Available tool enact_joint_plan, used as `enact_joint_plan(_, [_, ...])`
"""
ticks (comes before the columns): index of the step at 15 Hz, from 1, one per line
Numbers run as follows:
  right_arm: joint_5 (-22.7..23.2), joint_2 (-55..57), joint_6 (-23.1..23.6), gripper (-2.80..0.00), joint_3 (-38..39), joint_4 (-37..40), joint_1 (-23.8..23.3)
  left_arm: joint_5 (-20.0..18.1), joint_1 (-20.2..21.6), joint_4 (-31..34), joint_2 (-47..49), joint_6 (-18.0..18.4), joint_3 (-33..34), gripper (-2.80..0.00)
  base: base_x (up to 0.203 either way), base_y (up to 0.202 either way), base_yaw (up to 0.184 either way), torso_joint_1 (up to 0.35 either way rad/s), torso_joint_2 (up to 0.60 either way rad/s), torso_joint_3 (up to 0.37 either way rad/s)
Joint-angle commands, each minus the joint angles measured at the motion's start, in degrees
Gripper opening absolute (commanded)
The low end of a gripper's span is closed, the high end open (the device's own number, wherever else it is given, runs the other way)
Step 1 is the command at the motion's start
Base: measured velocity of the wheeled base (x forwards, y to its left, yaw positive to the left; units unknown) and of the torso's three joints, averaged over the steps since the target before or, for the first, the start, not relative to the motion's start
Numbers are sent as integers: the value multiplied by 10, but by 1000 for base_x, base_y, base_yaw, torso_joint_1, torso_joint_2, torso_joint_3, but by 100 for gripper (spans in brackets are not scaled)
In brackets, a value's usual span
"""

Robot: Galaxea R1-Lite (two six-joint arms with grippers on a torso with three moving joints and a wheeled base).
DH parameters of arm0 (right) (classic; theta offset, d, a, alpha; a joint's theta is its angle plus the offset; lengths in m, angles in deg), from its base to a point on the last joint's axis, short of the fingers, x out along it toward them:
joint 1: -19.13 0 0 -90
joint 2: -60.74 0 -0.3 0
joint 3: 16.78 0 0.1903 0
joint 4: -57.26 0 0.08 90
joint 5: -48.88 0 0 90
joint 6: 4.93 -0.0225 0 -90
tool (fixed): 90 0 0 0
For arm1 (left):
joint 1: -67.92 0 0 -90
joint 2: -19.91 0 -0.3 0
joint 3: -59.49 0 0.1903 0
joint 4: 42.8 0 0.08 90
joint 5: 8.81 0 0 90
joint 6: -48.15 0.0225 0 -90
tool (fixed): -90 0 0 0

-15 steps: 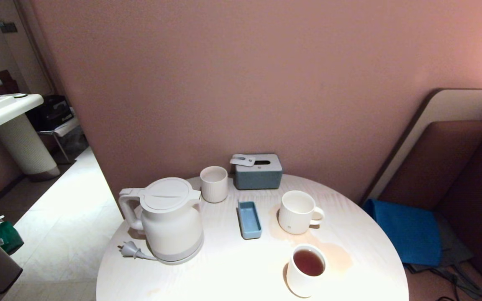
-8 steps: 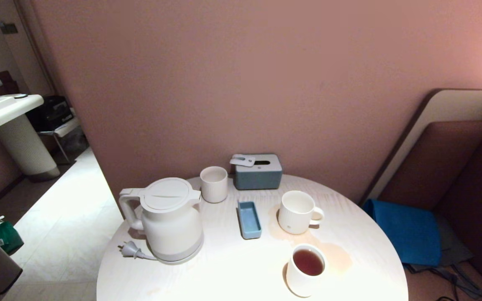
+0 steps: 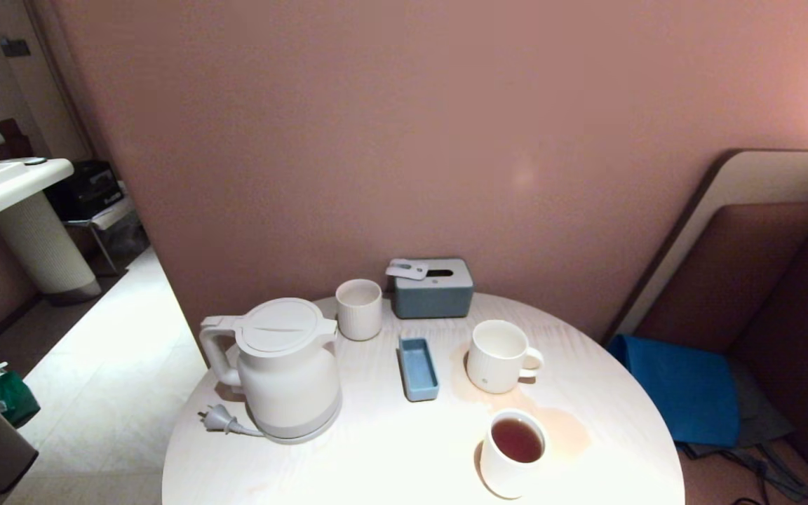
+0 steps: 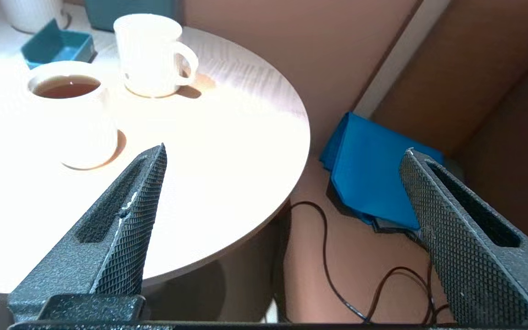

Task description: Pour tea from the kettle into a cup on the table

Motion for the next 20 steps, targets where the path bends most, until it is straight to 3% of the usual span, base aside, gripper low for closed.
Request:
enact_joint_plan(1, [1, 0, -3, 0, 3, 5, 1, 0, 0, 0, 1, 0, 0, -280, 0, 0, 0, 0, 0, 0])
enact_joint_plan(3, [1, 0, -40, 0, 2, 4, 1, 0, 0, 0, 1, 0, 0, -280, 0, 0, 0, 0, 0, 0])
enact_joint_plan(7, [-1, 0, -60, 0, 3, 2, 1, 0, 0, 0, 1, 0, 0, -280, 0, 0, 0, 0, 0, 0])
enact_joint_plan(20, [-4, 0, -68, 0, 2, 2, 1, 0, 0, 0, 1, 0, 0, -280, 0, 0, 0, 0, 0, 0])
